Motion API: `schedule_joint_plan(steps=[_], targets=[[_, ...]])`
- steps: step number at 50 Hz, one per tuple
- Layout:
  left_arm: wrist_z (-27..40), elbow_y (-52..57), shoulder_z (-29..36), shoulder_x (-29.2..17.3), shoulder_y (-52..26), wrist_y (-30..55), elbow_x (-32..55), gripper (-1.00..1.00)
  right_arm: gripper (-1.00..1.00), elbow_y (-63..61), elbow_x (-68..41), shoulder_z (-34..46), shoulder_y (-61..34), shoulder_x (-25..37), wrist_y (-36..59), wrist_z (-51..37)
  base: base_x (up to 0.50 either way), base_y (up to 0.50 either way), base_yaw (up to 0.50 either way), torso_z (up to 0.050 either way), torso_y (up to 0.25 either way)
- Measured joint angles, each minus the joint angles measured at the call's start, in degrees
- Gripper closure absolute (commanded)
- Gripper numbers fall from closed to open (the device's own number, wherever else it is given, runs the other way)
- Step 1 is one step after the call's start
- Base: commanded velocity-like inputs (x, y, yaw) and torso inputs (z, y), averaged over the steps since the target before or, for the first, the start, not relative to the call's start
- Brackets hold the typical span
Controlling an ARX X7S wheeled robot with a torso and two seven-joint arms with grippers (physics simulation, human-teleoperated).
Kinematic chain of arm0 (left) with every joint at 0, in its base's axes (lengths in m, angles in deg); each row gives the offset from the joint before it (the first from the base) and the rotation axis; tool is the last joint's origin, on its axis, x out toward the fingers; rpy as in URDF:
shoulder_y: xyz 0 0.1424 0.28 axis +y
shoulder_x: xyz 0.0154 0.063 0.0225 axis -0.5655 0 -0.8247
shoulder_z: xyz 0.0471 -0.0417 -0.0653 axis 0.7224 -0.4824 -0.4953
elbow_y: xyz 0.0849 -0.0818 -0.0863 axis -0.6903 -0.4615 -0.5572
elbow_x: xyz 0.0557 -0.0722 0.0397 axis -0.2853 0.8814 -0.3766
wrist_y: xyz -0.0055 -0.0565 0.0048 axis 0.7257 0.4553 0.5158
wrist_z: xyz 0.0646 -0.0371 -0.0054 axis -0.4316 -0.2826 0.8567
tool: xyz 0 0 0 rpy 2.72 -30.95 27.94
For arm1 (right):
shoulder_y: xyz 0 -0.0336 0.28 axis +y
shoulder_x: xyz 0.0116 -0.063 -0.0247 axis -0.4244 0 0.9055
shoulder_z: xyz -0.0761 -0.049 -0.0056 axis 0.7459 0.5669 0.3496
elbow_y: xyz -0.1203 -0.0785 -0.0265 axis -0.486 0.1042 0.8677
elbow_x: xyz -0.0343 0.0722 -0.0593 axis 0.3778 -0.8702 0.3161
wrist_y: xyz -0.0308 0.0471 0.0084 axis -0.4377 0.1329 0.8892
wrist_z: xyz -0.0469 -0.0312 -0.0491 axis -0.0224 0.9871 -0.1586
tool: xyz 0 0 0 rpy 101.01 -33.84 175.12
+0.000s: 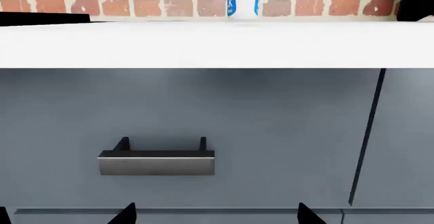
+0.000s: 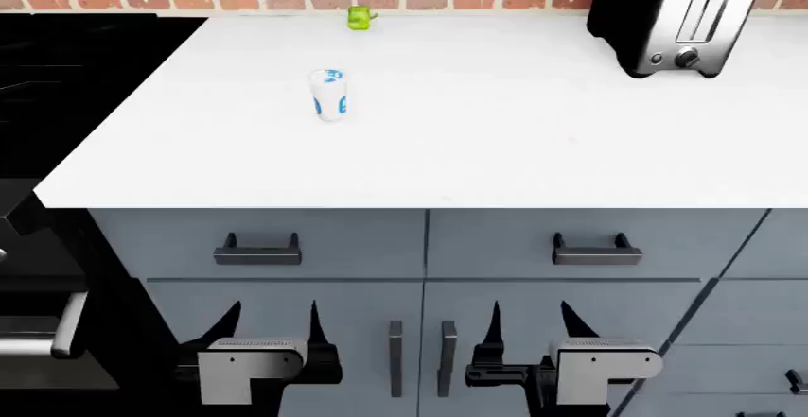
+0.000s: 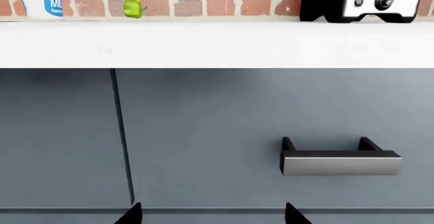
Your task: Pick the yogurt and jello cup from the counter and place them in the cabinets closest to them.
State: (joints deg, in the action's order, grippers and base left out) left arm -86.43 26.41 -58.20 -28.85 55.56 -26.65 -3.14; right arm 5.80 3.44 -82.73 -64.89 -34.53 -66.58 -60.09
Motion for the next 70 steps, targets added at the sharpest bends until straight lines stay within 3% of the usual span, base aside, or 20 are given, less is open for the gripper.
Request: schedule_joint_plan(steps=[10,23,42,70], targets=[[0.5,3.3,1.3,-0.8,2.0,1.1,5.0,-1.00,-1.00,0.6,-0.8,1.3,-0.5,0.9,0.6,-2.0,0.00,0.00,0.00,0.002,0.000],[0.7,6.1,2.6,-2.4,4.2,0.4,11.7,-1.00,-1.00,0.8,-1.9,3.0,-0.4,2.4,0.6,-5.2,0.00,0.00,0.00,0.049,0.000],[1.9,6.0,4.8,-4.4,4.4,0.1,14.4,-1.00,-1.00,0.4,-3.8,5.1,0.0,4.3,-0.4,-6.6,0.00,0.00,0.00,0.050,0.000],[4.7,5.7,6.7,-6.0,4.5,-1.7,15.2,-1.00,-1.00,0.5,-3.6,7.7,0.4,6.3,-2.4,-9.5,0.00,0.49,0.00,0.004,0.000]])
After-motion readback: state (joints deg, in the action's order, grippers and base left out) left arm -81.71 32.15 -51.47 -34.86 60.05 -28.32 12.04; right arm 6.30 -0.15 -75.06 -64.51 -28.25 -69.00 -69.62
